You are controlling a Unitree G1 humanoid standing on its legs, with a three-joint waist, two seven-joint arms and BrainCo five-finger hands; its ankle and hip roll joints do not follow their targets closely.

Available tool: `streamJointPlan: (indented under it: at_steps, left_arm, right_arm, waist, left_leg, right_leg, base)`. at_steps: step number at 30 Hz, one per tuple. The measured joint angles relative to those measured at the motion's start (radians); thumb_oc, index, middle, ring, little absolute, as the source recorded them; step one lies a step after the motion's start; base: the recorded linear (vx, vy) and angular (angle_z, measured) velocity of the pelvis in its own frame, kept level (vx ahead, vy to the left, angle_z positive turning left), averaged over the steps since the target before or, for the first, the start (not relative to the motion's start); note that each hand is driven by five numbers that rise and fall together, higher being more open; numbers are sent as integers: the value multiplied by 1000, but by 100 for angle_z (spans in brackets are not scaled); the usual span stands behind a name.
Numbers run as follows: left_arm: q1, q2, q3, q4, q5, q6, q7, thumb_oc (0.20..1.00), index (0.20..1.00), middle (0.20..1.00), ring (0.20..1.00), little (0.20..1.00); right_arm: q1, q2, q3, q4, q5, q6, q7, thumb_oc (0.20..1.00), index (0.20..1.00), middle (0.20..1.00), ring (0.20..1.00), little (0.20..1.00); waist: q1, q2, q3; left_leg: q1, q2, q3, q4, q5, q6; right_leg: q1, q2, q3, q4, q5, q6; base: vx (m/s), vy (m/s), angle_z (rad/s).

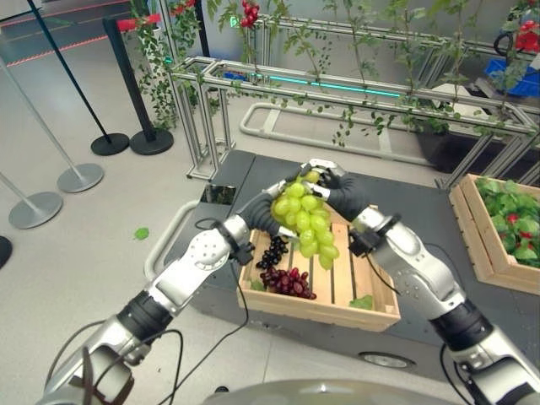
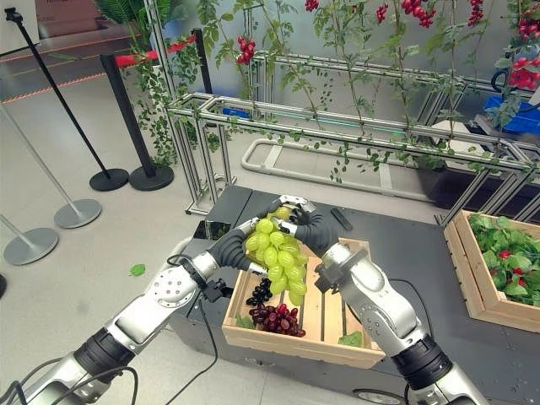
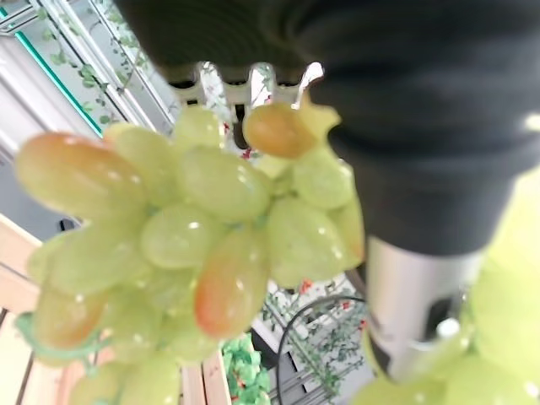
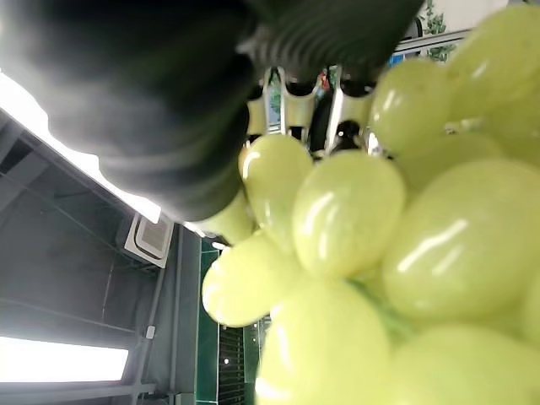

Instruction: Pick up the fruits from the basket on one side to the basket on the other side

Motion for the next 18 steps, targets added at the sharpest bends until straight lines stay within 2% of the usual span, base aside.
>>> streamJointPlan:
  at_steps: [11,12,13,14,18]
  left_arm:
    - [17,-17,0,0,0,0,12,1000,1000,1000,1000,1000]
    - [18,-16,0,0,0,0,13,558,558,558,558,558]
    - [20,-16,0,0,0,0,13,344,344,344,344,344]
    - [26,-16,0,0,-1,0,13,200,200,200,200,200]
    - [42,-15,0,0,-3,1,23,200,200,200,200,200]
  right_arm:
    - [0,16,24,-10,0,0,0,200,200,200,200,200]
    - [0,17,25,-10,0,0,-1,200,200,200,200,200]
    - [0,18,25,-10,0,0,-3,200,200,200,200,200]
    - [0,21,25,-10,0,0,-11,200,200,200,200,200]
    - [0,21,35,-10,1,0,-13,200,200,200,200,200]
  waist:
    - [0,-1,-4]
    - [0,-1,-4]
    - [0,-1,-4]
    - [0,-1,-5]
    - [0,-1,-5]
  left_leg:
    - [0,0,-1,1,0,0]
    - [0,0,-1,1,0,0]
    - [0,0,-1,2,0,0]
    - [-1,0,-1,2,0,0]
    - [-1,0,-1,2,0,0]
  right_leg:
    - [0,0,-1,1,0,0]
    - [0,0,-1,1,0,0]
    - [0,0,-1,1,0,0]
    - [0,0,-1,1,0,0]
    - [0,0,-1,1,0,0]
  base:
    - [0,0,0]
    - [0,0,0]
    - [0,0,0]
    - [0,0,0]
    - [0,0,0]
